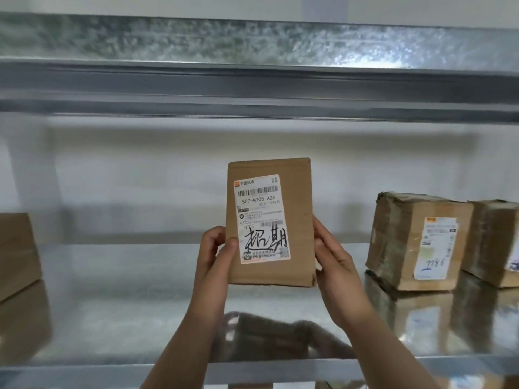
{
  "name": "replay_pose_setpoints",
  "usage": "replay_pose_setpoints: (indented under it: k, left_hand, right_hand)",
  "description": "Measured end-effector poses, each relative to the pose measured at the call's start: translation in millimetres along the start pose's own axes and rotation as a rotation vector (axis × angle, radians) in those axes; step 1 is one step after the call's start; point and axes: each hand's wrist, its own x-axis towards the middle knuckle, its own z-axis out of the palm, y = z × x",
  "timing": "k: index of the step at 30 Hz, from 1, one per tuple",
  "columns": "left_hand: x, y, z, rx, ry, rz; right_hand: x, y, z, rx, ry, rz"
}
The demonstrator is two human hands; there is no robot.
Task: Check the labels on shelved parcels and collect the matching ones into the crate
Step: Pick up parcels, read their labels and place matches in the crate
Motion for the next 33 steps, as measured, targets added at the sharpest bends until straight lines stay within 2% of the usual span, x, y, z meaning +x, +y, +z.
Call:
replay_pose_setpoints:
  k: [2, 4, 9, 10, 13, 14, 16, 19, 27, 31, 33]
  left_hand:
    - [3.0, -1.3, -1.4, -0.031, 0.094, -0.064]
    - [5.5, -0.9, -2.6, -0.043, 0.164, -0.097]
    - [7.2, -9.0, -6.4, -0.023, 0.227, -0.024]
    - [8.0, -5.1, -4.4, -0.044, 0.191, -0.023]
    - [9.3, 9.6, 1.9, -0.151, -0.106, 0.001]
    - [6.1, 15.2, 2.9, -0.202, -0.202, -0.045]
    - [2.3, 10.8, -2.0, -0.222, -0.283, -0.099]
    - [-6.1, -9.8, -15.2, -0.122, -0.352, -0.105]
    - [-7.1, -3.5, -11.2, -0.142, -0.396, -0.055]
    - [-5.7, 4.8, -5.5, -0.180, -0.293, -0.001]
    - [-2.3, 3.8, -5.7, -0.145, -0.126, -0.008]
  right_hand:
    - [-0.8, -0.2, 1.4, 0.049, 0.073, 0.017]
    - [-1.9, -1.3, 1.8, 0.046, 0.065, 0.028]
    - [-6.9, -7.5, 10.4, 0.053, -0.141, 0.012]
    - [-6.7, -6.5, 12.9, 0.049, -0.198, 0.029]
    - [-4.6, -2.1, 18.5, 0.082, -0.323, 0.081]
    - [-4.4, -2.5, 19.8, 0.098, -0.351, 0.074]
    - [-3.9, -3.9, 19.4, 0.145, -0.368, 0.041]
    - [-4.8, -5.9, 18.0, 0.212, -0.352, 0.026]
    - [-1.9, -1.3, 14.2, 0.264, -0.336, 0.052]
    - [3.4, 11.5, 5.7, 0.299, -0.207, 0.105]
    - [4.2, 10.2, 6.8, 0.274, -0.088, 0.097]
